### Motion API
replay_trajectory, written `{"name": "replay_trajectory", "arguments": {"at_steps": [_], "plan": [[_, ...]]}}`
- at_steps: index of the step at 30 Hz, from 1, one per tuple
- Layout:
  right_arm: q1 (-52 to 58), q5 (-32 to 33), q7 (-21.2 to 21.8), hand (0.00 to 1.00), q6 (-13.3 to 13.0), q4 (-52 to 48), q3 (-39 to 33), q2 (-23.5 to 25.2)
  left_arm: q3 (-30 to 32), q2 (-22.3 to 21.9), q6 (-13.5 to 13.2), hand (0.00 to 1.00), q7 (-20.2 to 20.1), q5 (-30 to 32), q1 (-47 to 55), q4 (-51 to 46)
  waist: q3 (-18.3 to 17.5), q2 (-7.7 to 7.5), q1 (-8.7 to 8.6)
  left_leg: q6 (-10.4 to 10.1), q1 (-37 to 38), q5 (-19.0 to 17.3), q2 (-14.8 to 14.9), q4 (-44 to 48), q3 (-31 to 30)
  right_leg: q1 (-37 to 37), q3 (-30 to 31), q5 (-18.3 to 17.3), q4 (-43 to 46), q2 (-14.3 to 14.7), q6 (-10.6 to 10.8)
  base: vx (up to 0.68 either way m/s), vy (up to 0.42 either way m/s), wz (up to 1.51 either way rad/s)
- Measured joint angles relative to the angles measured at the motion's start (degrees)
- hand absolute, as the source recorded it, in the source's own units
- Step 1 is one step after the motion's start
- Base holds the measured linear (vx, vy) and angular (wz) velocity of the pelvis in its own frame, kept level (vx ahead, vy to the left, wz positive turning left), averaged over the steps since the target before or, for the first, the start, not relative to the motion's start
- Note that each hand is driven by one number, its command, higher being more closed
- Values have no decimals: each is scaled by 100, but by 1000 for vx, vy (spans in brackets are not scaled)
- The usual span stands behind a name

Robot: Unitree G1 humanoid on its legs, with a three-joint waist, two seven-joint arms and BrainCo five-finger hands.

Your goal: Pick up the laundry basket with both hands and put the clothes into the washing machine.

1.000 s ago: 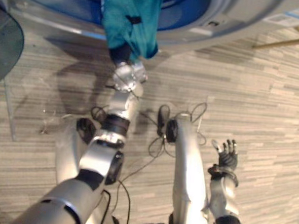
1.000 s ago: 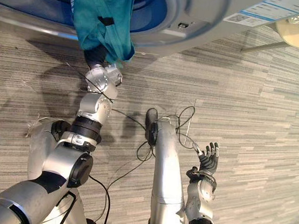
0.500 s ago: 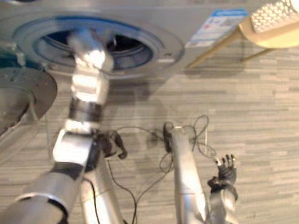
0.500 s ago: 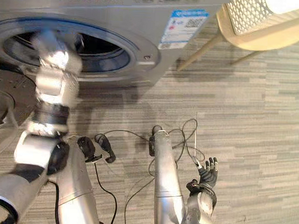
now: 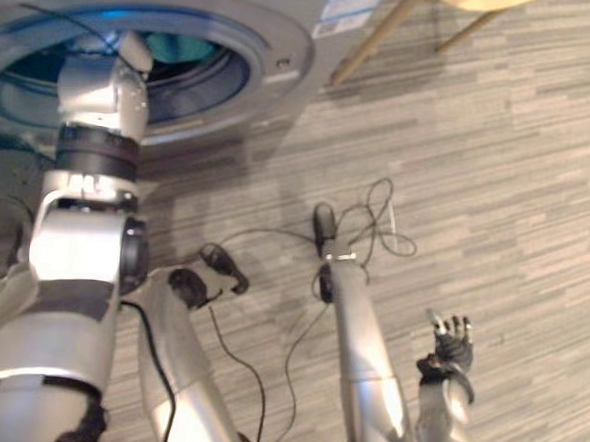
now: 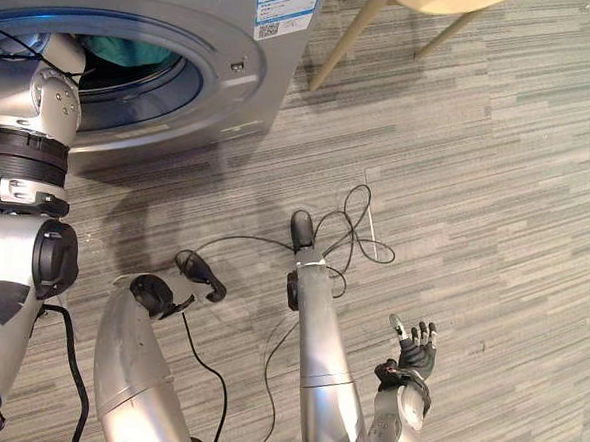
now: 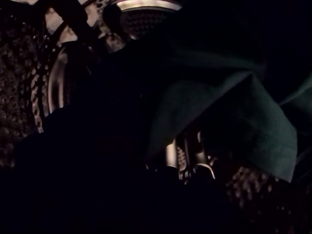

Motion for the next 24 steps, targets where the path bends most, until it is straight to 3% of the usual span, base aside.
{"name": "replay_trajectory", "arguments": {"at_steps": [3,6,17,24], "plan": [[2,0,-2,0,-7,12,9,40,173,-12,-1,0,-23,0,-93,24,0,-2,-40,8,-35,-2,0,-11,-24,-4,-82,9,-42,-51,-5,-15,59,-4],[28,1,-13,0,-43,45,76,82,416,-186,-108,0,-104,-35,-206,142,-7,-25,-75,72,-65,0,-17,40,-127,5,-197,238,42,-103,109,2,46,8],[32,-5,-39,0,-153,-74,403,84,929,-740,-349,0,-244,-828,-174,617,-20,-104,-148,35,-149,-30,50,164,-384,-10,-387,31,264,-35,52,-23,37,0],[44,-7,-160,0,-150,-357,493,98,1158,-1015,-487,0,-374,-2263,58,659,-28,-123,-164,52,-178,-174,353,268,-257,-30,-256,253,-52,246,115,-34,62,-30]]}}
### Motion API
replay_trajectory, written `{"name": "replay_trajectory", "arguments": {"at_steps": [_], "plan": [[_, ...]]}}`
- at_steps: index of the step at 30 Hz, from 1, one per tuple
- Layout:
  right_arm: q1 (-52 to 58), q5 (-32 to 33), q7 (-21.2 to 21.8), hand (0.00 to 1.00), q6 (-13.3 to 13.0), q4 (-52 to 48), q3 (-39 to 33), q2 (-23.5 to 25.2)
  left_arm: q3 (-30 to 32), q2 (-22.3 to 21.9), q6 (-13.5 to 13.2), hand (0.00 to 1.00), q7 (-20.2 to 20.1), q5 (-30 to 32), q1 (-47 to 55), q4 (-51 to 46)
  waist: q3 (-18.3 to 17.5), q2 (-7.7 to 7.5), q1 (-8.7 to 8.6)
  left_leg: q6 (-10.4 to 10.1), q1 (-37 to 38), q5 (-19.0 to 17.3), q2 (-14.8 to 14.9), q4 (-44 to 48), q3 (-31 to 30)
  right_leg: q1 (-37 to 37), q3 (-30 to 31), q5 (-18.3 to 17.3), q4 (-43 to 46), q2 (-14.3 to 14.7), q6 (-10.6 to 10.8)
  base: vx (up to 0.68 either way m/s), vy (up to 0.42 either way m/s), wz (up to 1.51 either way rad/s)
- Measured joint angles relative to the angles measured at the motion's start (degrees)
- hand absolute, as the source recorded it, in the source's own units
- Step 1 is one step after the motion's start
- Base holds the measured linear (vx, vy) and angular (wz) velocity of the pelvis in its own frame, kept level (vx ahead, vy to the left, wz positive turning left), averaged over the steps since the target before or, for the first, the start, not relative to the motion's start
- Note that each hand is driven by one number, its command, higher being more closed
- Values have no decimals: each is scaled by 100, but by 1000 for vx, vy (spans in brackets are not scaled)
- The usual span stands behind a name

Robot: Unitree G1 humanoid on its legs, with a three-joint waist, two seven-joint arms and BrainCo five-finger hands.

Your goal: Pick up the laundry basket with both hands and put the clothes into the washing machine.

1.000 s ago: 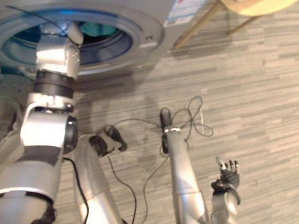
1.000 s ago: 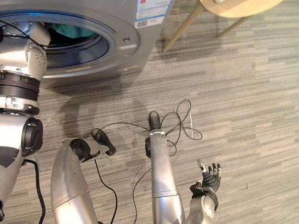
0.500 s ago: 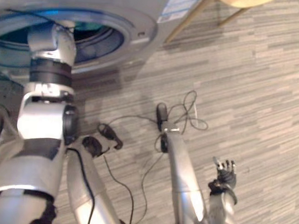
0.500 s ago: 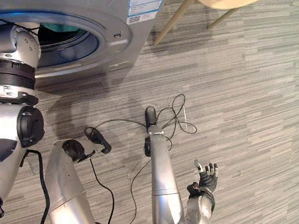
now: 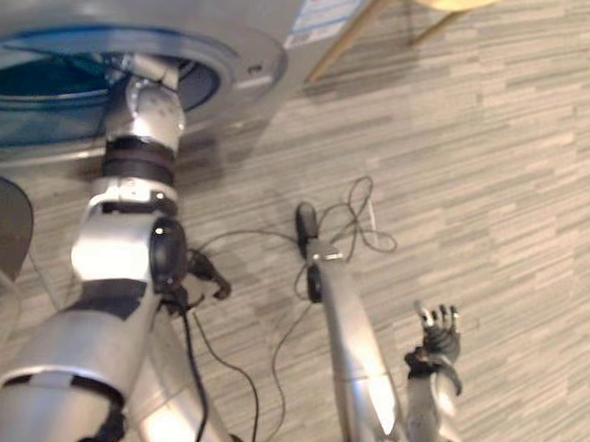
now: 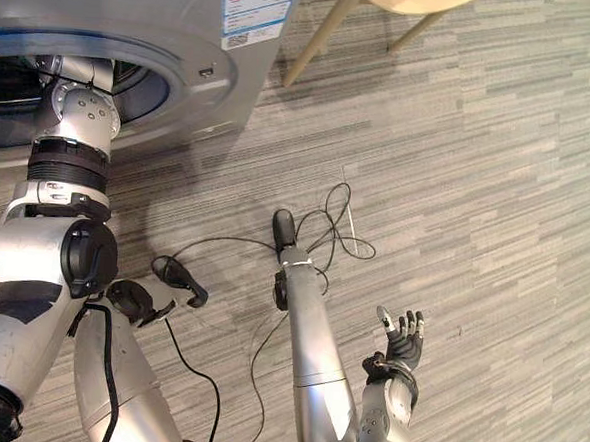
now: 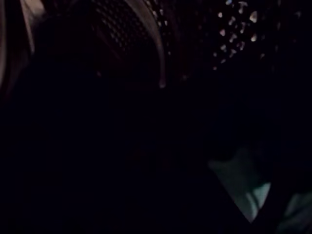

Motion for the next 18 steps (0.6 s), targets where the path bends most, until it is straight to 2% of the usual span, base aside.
{"name": "replay_trajectory", "arguments": {"at_steps": [3,5,7,8,9,10,11,12,15,18], "plan": [[4,-2,0,0,3,-50,-1,2,106,62,-21,0,-31,-26,-6,-6,0,0,-3,-15,0,-87,162,94,38,-12,54,56,-68,135,40,-10,52,-34],[25,-5,0,0,5,-51,-3,-1,-9,252,47,0,-35,631,-16,-69,0,0,-5,-31,3,-124,243,110,65,-23,74,61,-100,172,44,-12,48,-18],[27,-9,16,0,2,-69,-4,-7,-314,541,281,0,38,2078,-68,-83,-2,-3,3,-36,2,-141,267,128,72,-30,80,66,-107,199,49,-16,35,-10],[26,-13,47,0,-8,-132,-6,-10,-616,818,607,0,157,3520,-219,-84,-4,-7,18,-32,-5,-146,292,132,94,-35,93,98,-155,223,59,-18,29,-13],[25,-19,56,0,-10,-157,-6,-11,-702,929,690,0,173,3893,-319,-84,-5,-9,30,-25,-12,-151,315,134,103,-34,103,123,-198,246,67,-29,51,-22],[25,-55,98,0,-20,-168,-20,-11,-847,1110,849,0,227,4656,-552,-84,-8,-14,36,-26,-25,-166,354,141,116,-33,123,164,-265,276,78,-25,49,-22],[27,-52,159,0,-20,-162,-54,-10,-949,1234,910,0,188,5101,-633,-82,-7,-14,31,-16,-26,-177,362,146,133,-33,146,180,-295,289,94,-34,70,-21],[34,-47,169,0,-18,-115,-111,-8,-1018,1379,963,0,145,5251,-647,-83,-7,-14,35,-21,-26,-196,376,168,136,-38,167,183,-298,300,97,-24,52,-13],[35,-33,173,0,-10,-89,-249,25,-925,1411,1144,0,168,5449,-685,-83,-8,-14,52,10,-28,-257,461,256,141,-36,175,183,-277,347,100,-22,46,-12],[35,24,173,0,-6,-68,-274,50,-504,1355,1137,0,168,5530,-665,-83,-8,-14,47,8,-28,-297,464,310,149,-84,182,165,-164,333,104,-35,51,-4]]}}
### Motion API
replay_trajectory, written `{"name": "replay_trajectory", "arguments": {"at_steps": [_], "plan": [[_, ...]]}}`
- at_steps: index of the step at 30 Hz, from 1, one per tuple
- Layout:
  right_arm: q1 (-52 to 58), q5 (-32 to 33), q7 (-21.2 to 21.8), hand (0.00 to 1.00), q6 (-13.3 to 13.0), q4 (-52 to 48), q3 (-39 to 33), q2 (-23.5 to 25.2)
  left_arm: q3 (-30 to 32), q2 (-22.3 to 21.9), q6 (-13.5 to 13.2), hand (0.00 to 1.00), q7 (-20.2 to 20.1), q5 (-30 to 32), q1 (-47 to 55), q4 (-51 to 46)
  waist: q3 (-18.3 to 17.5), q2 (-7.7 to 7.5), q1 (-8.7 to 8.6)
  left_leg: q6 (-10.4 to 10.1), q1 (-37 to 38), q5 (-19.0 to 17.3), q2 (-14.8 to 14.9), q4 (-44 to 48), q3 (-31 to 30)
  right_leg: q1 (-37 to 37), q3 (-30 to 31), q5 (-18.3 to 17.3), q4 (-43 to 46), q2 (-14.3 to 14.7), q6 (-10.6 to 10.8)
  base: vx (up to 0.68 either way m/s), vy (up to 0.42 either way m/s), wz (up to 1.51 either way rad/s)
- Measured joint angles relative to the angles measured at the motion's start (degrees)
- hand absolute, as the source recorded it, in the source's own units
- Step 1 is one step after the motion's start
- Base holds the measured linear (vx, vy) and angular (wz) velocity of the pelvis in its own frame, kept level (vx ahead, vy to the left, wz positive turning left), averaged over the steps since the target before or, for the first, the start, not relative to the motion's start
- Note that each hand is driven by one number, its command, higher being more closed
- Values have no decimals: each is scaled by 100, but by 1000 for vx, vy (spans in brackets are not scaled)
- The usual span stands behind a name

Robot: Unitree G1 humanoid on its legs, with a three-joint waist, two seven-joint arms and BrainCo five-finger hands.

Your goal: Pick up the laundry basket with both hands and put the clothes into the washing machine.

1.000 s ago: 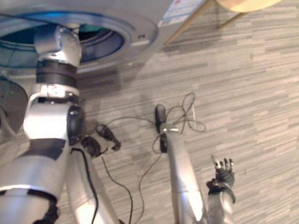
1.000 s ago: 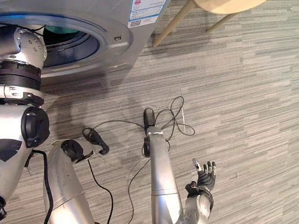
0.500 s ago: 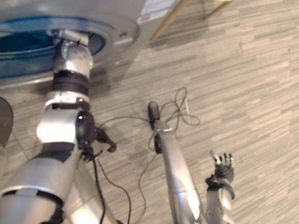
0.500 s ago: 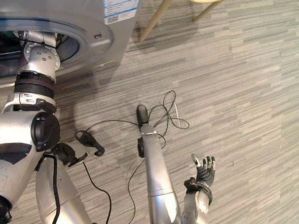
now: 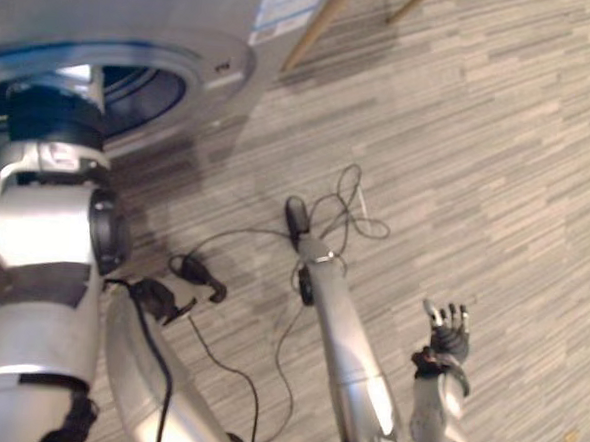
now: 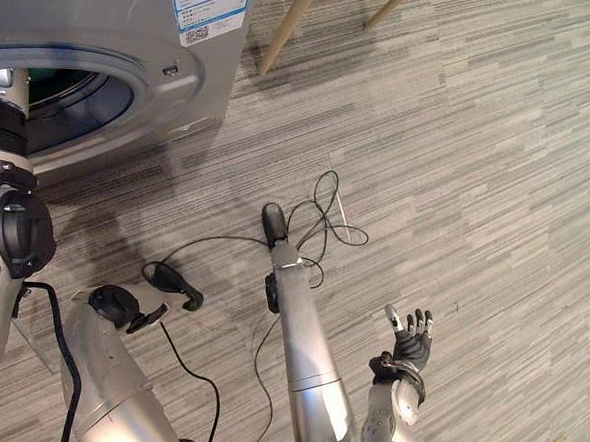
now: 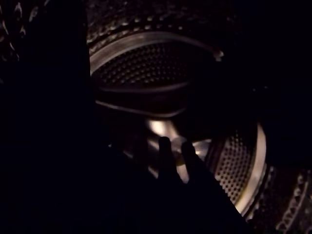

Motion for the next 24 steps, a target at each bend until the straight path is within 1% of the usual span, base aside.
{"name": "replay_trajectory", "arguments": {"at_steps": [1,2,3,4,5,6,7,9,10,11,13,15,16,18,20,21,22,23,24], "plan": [[0,1,0,0,0,7,0,19,130,-34,-5,0,2,-1,32,-1,0,-1,-1,0,0,0,-2,6,-4,-7,-3,-12,35,-7,-1,-34,30,10],[0,7,0,0,5,28,0,52,425,-121,-26,0,16,-124,133,-3,0,0,-8,0,12,1,-23,8,-19,-17,-22,-62,138,-58,-28,-28,20,14],[1,29,0,0,9,37,0,67,555,-160,-27,0,23,-192,213,-3,0,0,-11,0,30,2,-33,12,-23,-19,-31,-90,191,-70,-18,-41,20,34],[5,34,-3,0,9,73,0,84,981,-374,-43,0,58,-415,593,-64,0,0,-12,-2,133,4,-114,23,-45,1,-63,-229,422,-144,-60,-35,12,33],[5,34,-5,0,9,83,-2,83,1057,-438,-45,0,78,-456,671,-89,0,0,-11,-3,156,4,-138,21,-51,9,-67,-260,466,-166,-68,-48,12,51],[4,31,-8,0,10,110,-2,85,1260,-652,-60,0,131,-706,1002,-199,0,0,-6,-19,244,12,-219,9,-80,55,-102,-384,613,-235,-93,-51,8,63],[1,27,-16,0,10,187,-2,86,1338,-963,-150,0,207,-968,1472,-306,0,0,4,-78,373,46,-359,-38,-156,171,-181,-535,773,-364,-139,-57,6,72],[7,26,-33,0,10,244,-8,90,1346,-1262,-187,0,257,-1041,1909,-421,-1,0,20,-115,500,71,-478,-104,-209,293,-239,-641,882,-470,-183,-68,-1,63],[4,20,-45,0,10,306,-46,93,1340,-1601,-279,0,267,-1045,2351,-446,-4,-1,60,-149,690,92,-612,-197,-222,447,-281,-759,976,-585,-203,-69,-11,72],[-2,11,-48,0,11,368,-79,93,1332,-1955,-285,0,296,-1081,2815,-446,-4,0,112,-187,902,112,-726,-278,-236,627,-315,-885,1053,-686,-245,-51,-14,75],[-10,-33,-87,0,20,489,-167,117,1261,-2485,-332,0,350,-1241,3453,-439,-5,1,124,-224,1208,153,-926,-391,-271,903,-359,-1078,1198,-823,-268,-31,-47,76],[-15,-69,-262,0,27,706,-223,124,975,-3153,-359,0,339,-1298,4513,-335,-72,15,132,-240,1706,158,-1187,-507,-324,1345,-434,-1403,1464,-1065,-315,3,-96,84],[-14,-81,-289,0,36,755,-226,131,890,-3304,-374,0,335,-1311,4745,-296,-110,19,141,-243,1812,160,-1243,-520,-341,1437,-435,-1484,1535,-1107,-315,29,-107,63],[-85,-92,-357,0,122,982,-226,130,608,-3707,-471,0,127,-1574,5510,-1,-299,43,158,-246,2186,158,-1438,-554,-395,1752,-434,-1739,1773,-1266,-345,34,-119,48],[-143,-102,-420,0,194,1155,-228,132,492,-3936,-508,0,-47,-1759,6013,92,-362,115,195,-338,2529,102,-1544,-591,-481,2083,-439,-1903,1871,-1321,-371,12,-123,37],[-145,-110,-439,0,261,1291,-231,130,386,-4043,-543,0,-167,-1809,6287,138,-386,130,268,-353,2789,101,-1615,-655,-496,2313,-440,-2010,1930,-1377,-390,0,-110,35],[-143,-119,-455,0,286,1395,-253,126,342,-4089,-560,0,-208,-1823,6416,207,-455,153,293,-391,2877,85,-1627,-684,-508,2399,-444,-2053,1942,-1385,-421,-8,-123,32],[-153,-136,-511,0,341,1570,-264,127,339,-4143,-596,0,-338,-1904,6697,297,-592,173,339,-414,3080,78,-1704,-786,-529,2584,-468,-2124,1939,-1439,-430,1,-112,40],[-151,-162,-529,0,389,1662,-308,125,332,-4141,-619,0,-491,-1950,6975,347,-671,181,342,-495,3345,109,-1844,-966,-560,2853,-500,-2196,1905,-1554,-423,8,-142,47]]}}
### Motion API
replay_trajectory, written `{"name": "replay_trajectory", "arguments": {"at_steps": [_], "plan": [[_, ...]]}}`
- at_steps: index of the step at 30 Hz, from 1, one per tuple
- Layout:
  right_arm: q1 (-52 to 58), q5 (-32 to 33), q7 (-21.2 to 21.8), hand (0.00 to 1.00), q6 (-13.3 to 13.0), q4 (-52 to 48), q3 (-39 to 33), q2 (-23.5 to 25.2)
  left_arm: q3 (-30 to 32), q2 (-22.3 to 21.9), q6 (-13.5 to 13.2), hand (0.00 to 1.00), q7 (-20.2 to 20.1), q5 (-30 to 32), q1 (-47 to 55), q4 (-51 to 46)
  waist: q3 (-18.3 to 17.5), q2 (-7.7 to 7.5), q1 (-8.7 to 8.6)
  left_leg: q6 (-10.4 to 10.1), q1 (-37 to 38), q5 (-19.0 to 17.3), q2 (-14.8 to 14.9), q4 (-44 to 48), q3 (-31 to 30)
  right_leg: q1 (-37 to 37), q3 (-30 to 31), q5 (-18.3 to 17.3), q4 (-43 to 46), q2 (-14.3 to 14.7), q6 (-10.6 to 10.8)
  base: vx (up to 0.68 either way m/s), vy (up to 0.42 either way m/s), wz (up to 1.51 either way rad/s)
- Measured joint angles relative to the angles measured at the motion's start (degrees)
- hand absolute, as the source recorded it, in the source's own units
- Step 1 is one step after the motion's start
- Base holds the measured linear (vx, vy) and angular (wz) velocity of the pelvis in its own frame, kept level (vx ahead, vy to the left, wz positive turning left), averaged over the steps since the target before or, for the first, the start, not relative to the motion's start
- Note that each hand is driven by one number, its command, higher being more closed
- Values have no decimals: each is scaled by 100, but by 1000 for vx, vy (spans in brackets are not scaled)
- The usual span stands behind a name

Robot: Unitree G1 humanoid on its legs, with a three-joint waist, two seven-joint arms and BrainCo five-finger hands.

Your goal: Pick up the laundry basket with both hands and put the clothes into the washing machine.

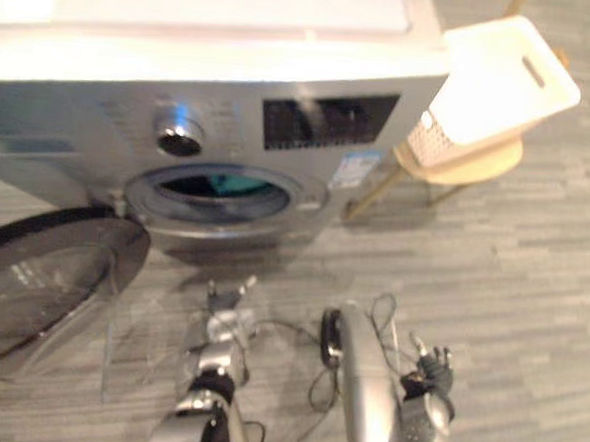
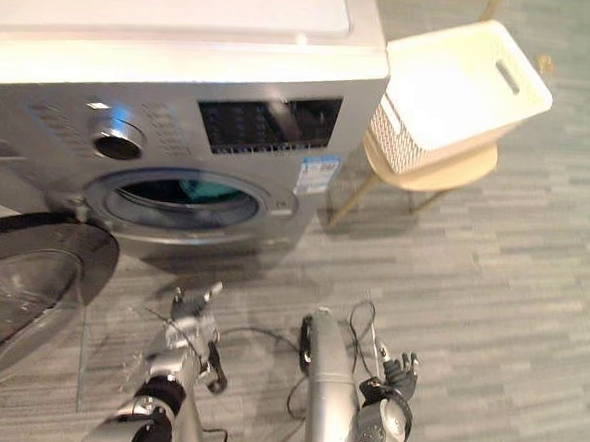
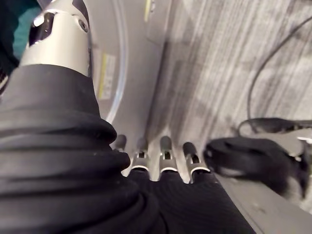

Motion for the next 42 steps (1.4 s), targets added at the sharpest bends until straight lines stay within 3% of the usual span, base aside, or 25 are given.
{"name": "replay_trajectory", "arguments": {"at_steps": [5,7,8,11,15,19,22,27,30,35,37,38,39,41,42], "plan": [[247,-169,-11,0,150,398,-32,-41,-664,165,-141,0,-375,-214,759,-273,-502,116,65,-115,919,512,-490,-1067,-144,1076,-368,81,-707,-409,33,56,-96,58],[525,-376,-7,0,268,423,-29,-58,-1063,227,-264,0,-417,-197,1500,-1115,-838,174,116,-161,1388,991,-811,-2081,-198,1664,-659,285,-1493,-598,62,120,-89,65],[550,-379,-6,0,276,425,-28,-60,-1094,235,-283,0,-419,-197,1588,-1226,-866,175,118,-167,1447,1048,-851,-2206,-201,1741,-705,318,-1591,-620,58,121,-69,60],[803,-591,8,0,307,461,-29,-34,-1131,265,-394,0,-423,-181,2374,-2526,-1182,170,144,-216,2046,1756,-1193,-3650,-234,2393,-1059,691,-2666,-739,73,130,-90,51],[1005,-805,-11,0,360,675,-154,-91,-822,330,-541,0,-399,181,3033,-4154,-1609,266,282,-269,2810,2705,-1433,-5576,-247,3098,-1472,1190,-3978,-665,99,134,-73,34],[985,-819,-3,0,386,861,-188,-183,157,421,-601,0,-82,567,3115,-5258,-1835,307,302,-270,3222,3109,-1518,-6308,-308,3417,-1677,1335,-4402,-593,67,154,-10,18],[964,-827,41,0,392,1062,-314,-244,574,519,-641,0,166,1071,3119,-5834,-1938,300,333,-265,3412,3155,-1574,-6431,-342,3585,-1723,1321,-4437,-600,72,148,-8,12],[697,-887,164,0,409,1237,-110,-306,927,565,-588,0,305,1352,3172,-6211,-1937,316,414,-258,3615,3148,-1674,-6437,-231,3648,-1611,1167,-4209,-709,82,47,10,-4],[577,-1112,392,0,460,1221,329,-330,1014,507,-523,0,119,1186,3359,-6258,-1927,325,418,-200,3728,3050,-1669,-6459,-174,3661,-1547,943,-4010,-742,112,-76,-24,-4],[397,-1427,563,0,517,1102,869,-397,885,165,-524,0,-52,1090,3862,-6521,-1870,434,456,-212,3664,3012,-1592,-6420,-216,3607,-1588,873,-3864,-734,113,-64,-40,8],[242,-1511,618,0,519,1094,1108,-494,548,111,-521,0,-149,1030,3961,-6542,-1852,467,518,-173,3357,3015,-1694,-6202,-416,3407,-1811,719,-3510,-889,76,-45,-29,59],[161,-1562,615,0,528,1097,1101,-523,366,96,-518,0,-184,1022,3942,-6614,-1848,484,551,86,3215,2853,-1664,-6156,-284,3379,-2016,712,-3433,-967,31,5,-39,94],[75,-1607,595,0,529,1118,1078,-529,210,83,-521,0,-208,925,3890,-6649,-1849,375,549,498,3211,2607,-1574,-6032,248,3478,-2283,781,-3591,-1151,-71,29,-40,106],[-60,-1618,496,0,524,1117,1081,-616,-15,100,-525,0,-293,878,3759,-6688,-1751,415,545,618,3051,2534,-1232,-5188,941,3627,-2623,795,-3545,-1311,-125,39,-10,98],[-120,-1617,451,0,525,1109,1075,-711,-196,108,-528,0,-302,871,3749,-6698,-1765,548,579,633,3111,2547,-1044,-4713,1186,3767,-2802,776,-3503,-1346,-124,13,30,98]]}}
